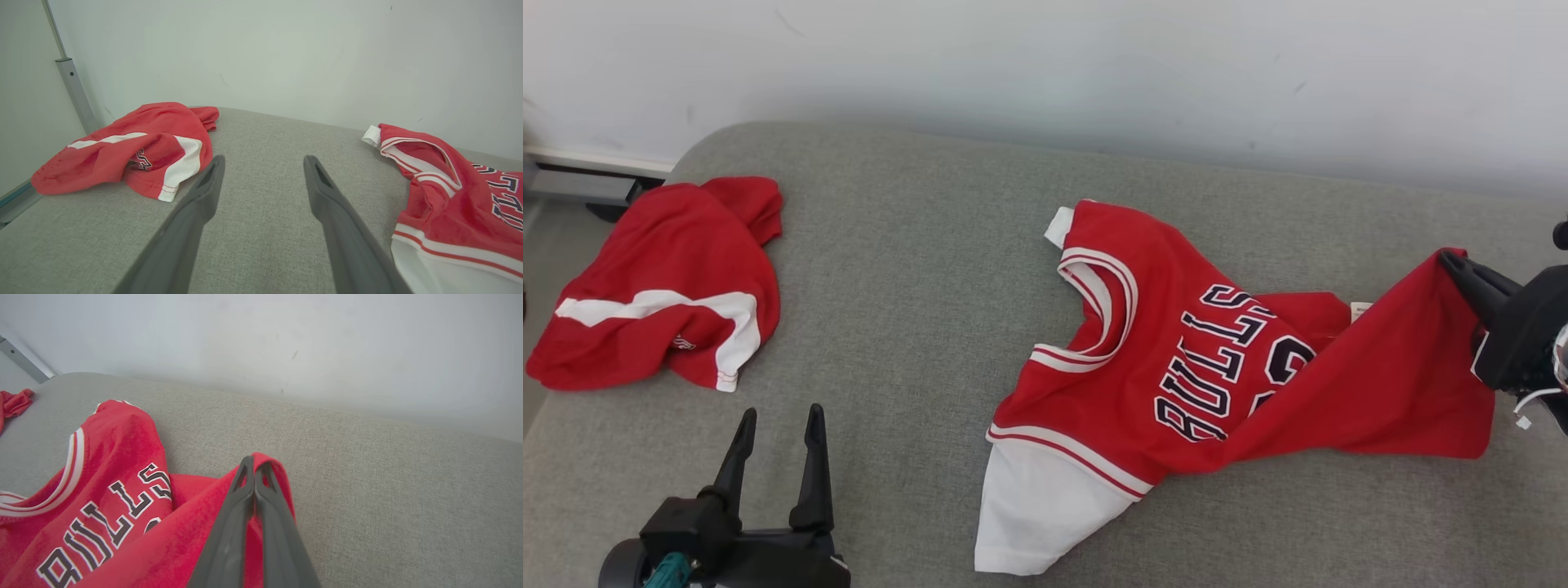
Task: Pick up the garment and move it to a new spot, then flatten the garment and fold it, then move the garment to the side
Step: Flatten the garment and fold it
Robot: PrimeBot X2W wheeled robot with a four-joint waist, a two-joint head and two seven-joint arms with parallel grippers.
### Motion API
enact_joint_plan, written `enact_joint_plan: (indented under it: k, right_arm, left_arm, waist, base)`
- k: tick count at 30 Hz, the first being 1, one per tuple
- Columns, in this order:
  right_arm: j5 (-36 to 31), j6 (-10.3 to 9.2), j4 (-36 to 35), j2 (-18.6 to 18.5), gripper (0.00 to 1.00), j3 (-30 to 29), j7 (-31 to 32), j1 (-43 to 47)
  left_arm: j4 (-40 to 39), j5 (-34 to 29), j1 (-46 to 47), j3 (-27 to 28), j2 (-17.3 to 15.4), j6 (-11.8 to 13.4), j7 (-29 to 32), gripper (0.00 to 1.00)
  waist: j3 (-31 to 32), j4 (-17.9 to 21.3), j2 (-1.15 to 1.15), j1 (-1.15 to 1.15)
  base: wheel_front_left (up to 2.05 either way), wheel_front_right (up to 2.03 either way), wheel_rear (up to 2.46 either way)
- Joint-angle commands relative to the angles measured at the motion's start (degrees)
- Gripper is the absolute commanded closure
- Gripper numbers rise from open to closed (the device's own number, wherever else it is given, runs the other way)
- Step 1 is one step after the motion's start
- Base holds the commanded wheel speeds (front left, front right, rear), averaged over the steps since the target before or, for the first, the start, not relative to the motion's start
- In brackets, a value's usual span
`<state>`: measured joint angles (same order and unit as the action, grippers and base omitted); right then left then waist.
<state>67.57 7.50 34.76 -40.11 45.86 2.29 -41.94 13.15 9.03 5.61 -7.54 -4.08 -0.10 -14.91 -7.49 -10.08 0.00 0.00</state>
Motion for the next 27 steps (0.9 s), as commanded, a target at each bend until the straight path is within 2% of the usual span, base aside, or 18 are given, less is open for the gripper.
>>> enact_joint_plan:
  k: [1, 7, 8, 9, 10, 14, 19, 27]
  right_arm:
    - [-1.28, -0.02, 2.09, 0.6, 1.0, 0.53, -0.57, -1.24]
    - [-6.12, -0.02, 14.3, 6.32, 1.0, 4.02, -2.62, -5.03]
    - [-6.22, -0.02, 15.75, 7.17, 0.87, 4.52, -2.54, -5.13]
    - [-6.57, -0.02, 16.88, 7.68, 0.53, 5.02, -2.92, -5.35]
    - [-6.67, -0.02, 17.96, 7.96, 0.0, 5.35, -3.32, -5.47]
    - [-7.64, -0.02, 20.5, 8.02, 0.0, 6.99, -5.93, -4.84]
    - [-7.53, -0.02, 21.83, 6.07, 0.0, 7.47, -10.99, -2.68]
    - [-3.45, -0.02, 15.68, 2.3, 0.0, 4.09, -16.7, 3.83]
  left_arm:
    - [0.05, -0.07, 1.06, 0.12, -0.11, -0.45, -0.34, 0.0]
    - [0.38, -0.5, 1.6, 0.18, 0.05, -0.51, -0.34, 0.0]
    - [0.5, -0.59, 1.64, 0.1, 0.08, -0.51, -0.34, 0.0]
    - [0.62, -0.59, 1.65, 0.0, 0.11, -0.51, -0.34, 0.0]
    - [0.72, -0.62, 1.57, -0.01, 0.13, -0.52, -0.34, 0.0]
    - [1.09, -0.78, 0.68, 0.33, 0.03, -0.62, -0.34, 0.0]
    - [1.0, -0.92, -0.47, 0.85, -0.43, -0.79, -0.34, 0.0]
    - [0.02, -1.08, -1.66, 1.58, -0.83, -0.51, -0.34, 0.0]
  waist:
    - [-0.63, -0.77, 0.0, 0.0]
    - [-0.94, -1.43, 0.0, 0.0]
    - [-0.81, -1.48, 0.0, 0.0]
    - [-0.64, -1.5, 0.0, 0.0]
    - [-0.38, -1.44, 0.0, 0.0]
    - [1.04, -0.7, 0.0, 0.0]
    - [2.65, 0.82, 0.0, 0.0]
    - [3.36, 3.39, 0.0, 0.0]
  base:
    - [0.0, 0.0, 0.0]
    - [0.0, 0.0, 0.0]
    - [0.0, 0.0, 0.0]
    - [0.0, 0.0, 0.0]
    - [0.0, 0.0, 0.0]
    - [0.0, 0.0, 0.0]
    - [0.0, 0.0, 0.0]
    - [0.0, 0.0, 0.0]
